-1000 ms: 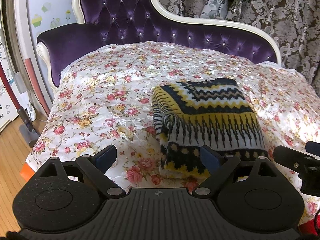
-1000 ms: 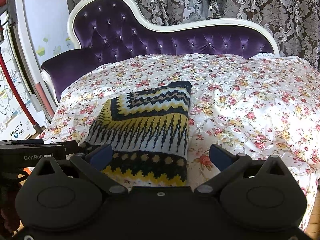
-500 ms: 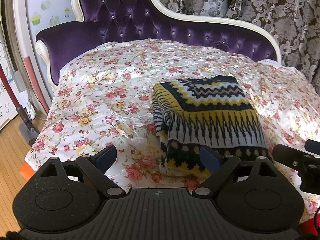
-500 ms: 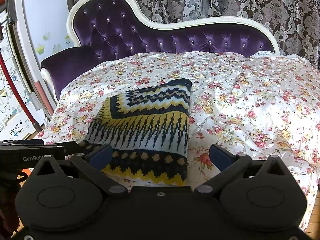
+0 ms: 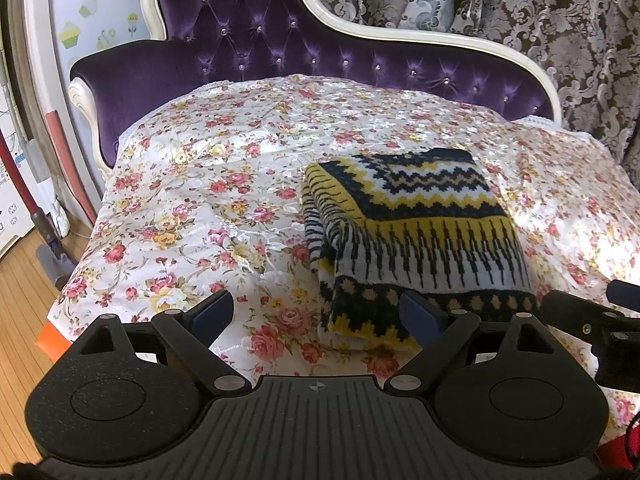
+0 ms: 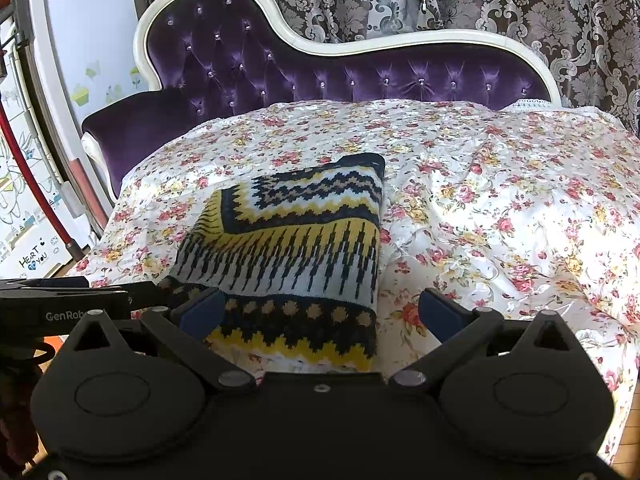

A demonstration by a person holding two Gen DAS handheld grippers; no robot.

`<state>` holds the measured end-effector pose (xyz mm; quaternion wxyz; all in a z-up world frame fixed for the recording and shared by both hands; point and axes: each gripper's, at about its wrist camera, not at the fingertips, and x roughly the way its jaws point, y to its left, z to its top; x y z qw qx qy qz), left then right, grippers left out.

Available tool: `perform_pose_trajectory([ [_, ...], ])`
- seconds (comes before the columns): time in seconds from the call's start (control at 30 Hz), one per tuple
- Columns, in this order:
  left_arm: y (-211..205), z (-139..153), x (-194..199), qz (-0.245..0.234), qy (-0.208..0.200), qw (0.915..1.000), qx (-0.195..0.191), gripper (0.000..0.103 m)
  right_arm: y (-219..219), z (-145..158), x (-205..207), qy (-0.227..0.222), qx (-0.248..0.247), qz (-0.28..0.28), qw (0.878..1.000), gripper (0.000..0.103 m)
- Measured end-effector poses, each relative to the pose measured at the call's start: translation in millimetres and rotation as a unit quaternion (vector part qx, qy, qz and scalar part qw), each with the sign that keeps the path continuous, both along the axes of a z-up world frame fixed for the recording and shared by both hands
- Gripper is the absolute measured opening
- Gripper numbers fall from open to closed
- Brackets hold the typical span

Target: Fold small clothes

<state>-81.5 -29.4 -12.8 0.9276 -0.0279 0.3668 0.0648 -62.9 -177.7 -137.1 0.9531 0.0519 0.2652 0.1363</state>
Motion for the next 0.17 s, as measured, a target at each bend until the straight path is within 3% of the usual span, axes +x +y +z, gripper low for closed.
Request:
perform_pose_trajectory([
  [0.17, -0.2, -0.5, -0.5, -0.002, 0.003, 1.0000, -0.001, 0.090, 1.0, -0.3, -0.6, 0.001, 0.000, 0.000, 1.000, 0.103],
])
